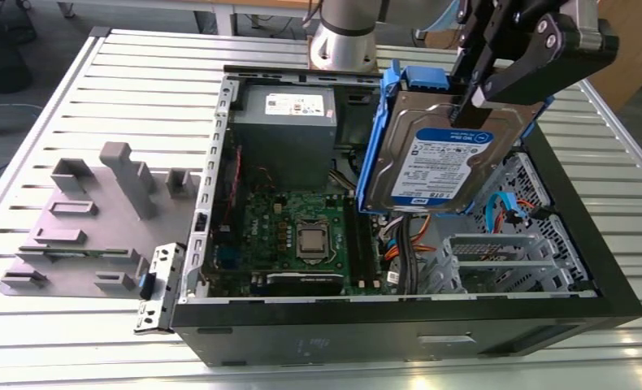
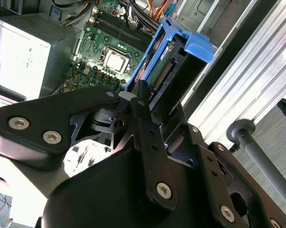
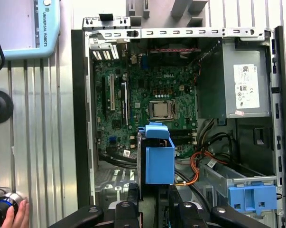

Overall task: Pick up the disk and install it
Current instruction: 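Pick up the disk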

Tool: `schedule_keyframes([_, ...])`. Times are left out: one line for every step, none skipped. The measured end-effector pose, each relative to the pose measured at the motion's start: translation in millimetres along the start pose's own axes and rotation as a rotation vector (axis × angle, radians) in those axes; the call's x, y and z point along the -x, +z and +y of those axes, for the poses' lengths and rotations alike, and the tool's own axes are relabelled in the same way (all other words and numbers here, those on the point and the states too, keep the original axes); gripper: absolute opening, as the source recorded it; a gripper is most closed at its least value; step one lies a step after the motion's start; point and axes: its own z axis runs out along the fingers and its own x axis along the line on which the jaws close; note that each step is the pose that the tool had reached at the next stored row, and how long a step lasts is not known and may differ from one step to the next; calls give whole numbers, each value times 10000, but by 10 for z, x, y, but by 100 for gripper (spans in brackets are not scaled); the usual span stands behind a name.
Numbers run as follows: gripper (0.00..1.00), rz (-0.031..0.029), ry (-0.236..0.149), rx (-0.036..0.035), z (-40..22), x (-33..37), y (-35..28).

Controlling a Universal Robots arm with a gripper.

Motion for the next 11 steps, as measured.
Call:
schedule_keyframes([35,1,0,0,0,0,0])
schedule_keyframes([35,-1,-1,0,-8,0,0])
schedule_keyframes([35,-1,-1,0,-16,1,0])
schedule_keyframes([35,-1,0,0,-17,1,0])
schedule_keyframes([35,0,-1,0,-17,1,0])
schedule_keyframes([35,-1,-1,0,-19,1,0])
schedule_keyframes([35,0,-2,0,-23,1,0])
schedule_keyframes([35,-1,-2,-1,-27,2,-1])
schedule_keyframes([35,0,0,0,-31,2,0])
schedule_keyframes([35,0,-1,0,-37,2,-1])
schedule_keyframes([35,-1,-1,0,-44,3,-1])
